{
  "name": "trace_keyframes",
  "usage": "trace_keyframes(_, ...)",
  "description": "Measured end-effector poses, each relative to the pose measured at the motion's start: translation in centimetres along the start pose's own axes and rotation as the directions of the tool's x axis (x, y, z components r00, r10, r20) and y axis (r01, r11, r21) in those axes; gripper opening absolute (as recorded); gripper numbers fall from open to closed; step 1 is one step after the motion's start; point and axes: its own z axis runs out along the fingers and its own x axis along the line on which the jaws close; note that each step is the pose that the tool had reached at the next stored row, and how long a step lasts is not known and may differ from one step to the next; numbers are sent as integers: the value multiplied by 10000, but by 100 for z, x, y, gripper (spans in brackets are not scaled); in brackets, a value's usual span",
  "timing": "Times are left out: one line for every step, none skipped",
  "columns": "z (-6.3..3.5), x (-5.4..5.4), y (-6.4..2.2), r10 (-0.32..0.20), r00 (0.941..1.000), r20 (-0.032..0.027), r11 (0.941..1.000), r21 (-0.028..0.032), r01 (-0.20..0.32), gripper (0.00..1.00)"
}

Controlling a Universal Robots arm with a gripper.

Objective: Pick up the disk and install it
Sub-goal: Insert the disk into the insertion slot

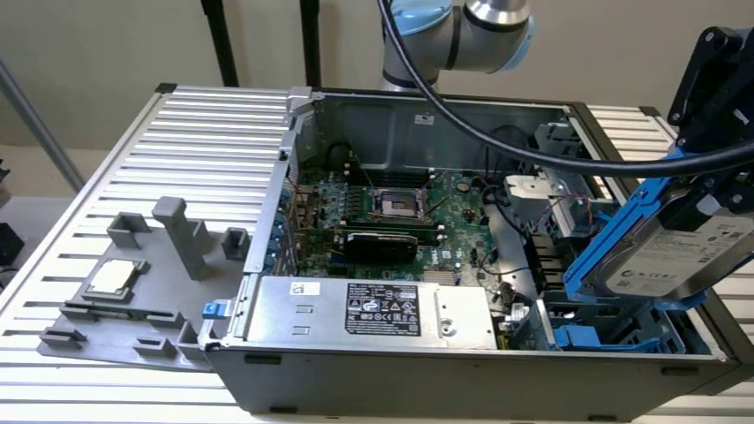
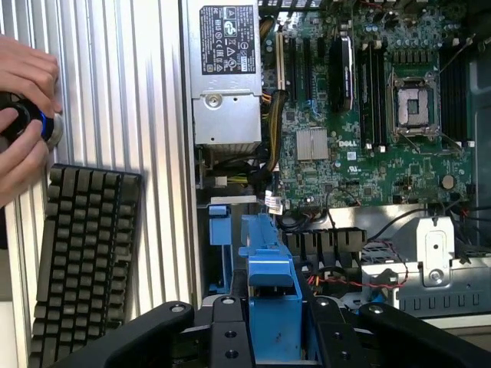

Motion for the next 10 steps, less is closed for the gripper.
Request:
trace_keyframes(1,0,5,0,10000,0,10000,0,0,33)
trace_keyframes(2,1,13,-7,10000,0,10000,-1,7,33)
trace_keyframes(4,2,26,-24,10000,-2,10000,-2,24,33)
trace_keyframes(8,3,43,-51,10000,-1,10000,-4,51,33)
trace_keyframes(13,5,61,-88,10000,-3,10000,-6,88,33)
trace_keyframes(17,6,74,-134,9999,-6,9999,-9,134,33)
trace_keyframes(25,8,84,-177,9998,-6,9998,-11,177,33)
trace_keyframes(35,9,90,-210,9998,-7,9998,-14,210,33)
trace_keyframes(44,10,89,-221,9998,-8,9998,-14,221,33)
trace_keyframes(51,10,89,-221,9998,-9,9998,-14,221,33)
